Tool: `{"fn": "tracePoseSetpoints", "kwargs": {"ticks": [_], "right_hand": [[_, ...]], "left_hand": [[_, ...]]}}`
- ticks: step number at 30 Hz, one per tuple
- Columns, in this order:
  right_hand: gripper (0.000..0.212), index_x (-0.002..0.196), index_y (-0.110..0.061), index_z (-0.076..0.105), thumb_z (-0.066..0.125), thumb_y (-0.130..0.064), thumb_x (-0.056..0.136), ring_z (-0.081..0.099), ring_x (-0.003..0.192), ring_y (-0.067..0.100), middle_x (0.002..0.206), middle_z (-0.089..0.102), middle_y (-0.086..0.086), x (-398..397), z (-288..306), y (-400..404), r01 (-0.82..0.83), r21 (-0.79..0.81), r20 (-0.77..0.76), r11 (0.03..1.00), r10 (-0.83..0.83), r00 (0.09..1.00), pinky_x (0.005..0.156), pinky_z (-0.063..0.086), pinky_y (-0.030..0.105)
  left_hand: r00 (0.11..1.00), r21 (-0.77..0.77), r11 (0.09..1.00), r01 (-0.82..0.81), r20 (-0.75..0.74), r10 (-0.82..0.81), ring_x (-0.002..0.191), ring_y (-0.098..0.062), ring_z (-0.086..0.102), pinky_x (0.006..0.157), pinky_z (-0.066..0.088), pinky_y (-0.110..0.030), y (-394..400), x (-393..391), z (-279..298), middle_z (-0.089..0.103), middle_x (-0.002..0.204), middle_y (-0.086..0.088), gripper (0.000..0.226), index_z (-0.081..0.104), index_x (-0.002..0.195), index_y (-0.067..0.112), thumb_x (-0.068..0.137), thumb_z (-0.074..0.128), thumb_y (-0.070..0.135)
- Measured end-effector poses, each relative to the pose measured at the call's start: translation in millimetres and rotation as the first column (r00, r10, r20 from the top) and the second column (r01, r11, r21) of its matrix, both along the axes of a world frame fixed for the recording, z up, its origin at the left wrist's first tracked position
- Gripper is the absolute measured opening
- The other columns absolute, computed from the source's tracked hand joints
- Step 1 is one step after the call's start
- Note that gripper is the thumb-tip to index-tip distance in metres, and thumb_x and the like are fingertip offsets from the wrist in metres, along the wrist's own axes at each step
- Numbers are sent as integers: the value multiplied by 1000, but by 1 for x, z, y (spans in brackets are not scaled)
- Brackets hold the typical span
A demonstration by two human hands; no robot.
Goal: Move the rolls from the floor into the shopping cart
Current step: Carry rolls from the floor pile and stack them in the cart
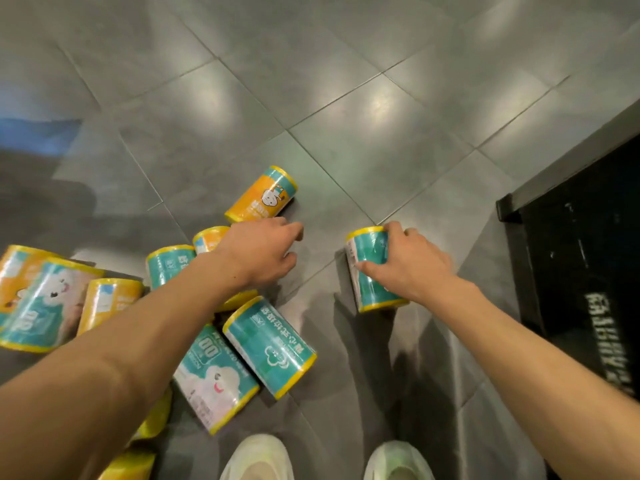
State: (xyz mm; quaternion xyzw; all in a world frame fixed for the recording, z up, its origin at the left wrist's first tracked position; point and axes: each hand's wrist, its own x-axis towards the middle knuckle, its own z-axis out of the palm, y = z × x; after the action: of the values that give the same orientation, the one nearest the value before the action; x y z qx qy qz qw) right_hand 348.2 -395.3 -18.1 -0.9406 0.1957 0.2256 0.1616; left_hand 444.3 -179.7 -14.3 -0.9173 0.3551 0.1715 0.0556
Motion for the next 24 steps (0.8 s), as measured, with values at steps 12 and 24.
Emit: {"fn": "tracePoseSetpoints", "kwargs": {"ticks": [12,24], "right_hand": [[112,150,-15,16,82,-59,72,52,124,41,136,46,20,16,-45,23,309,96,-30,946,-308,951,97,50,49],[90,138,-17,32,80,-51,70,59,112,34,122,56,8,10,-33,23,227,96,24,969,-230,973,87,48,42]], "left_hand": [[998,21,999,47,-32,-46,110,-25,62,78,49,-36,20,-15,-11,61,123,0,37,48,133,26,98,45,40],[887,113,940,321,-384,-257,121,-24,54,99,47,-43,14,-53,-2,53,134,3,86,40,143,34,73,63,79]]}}
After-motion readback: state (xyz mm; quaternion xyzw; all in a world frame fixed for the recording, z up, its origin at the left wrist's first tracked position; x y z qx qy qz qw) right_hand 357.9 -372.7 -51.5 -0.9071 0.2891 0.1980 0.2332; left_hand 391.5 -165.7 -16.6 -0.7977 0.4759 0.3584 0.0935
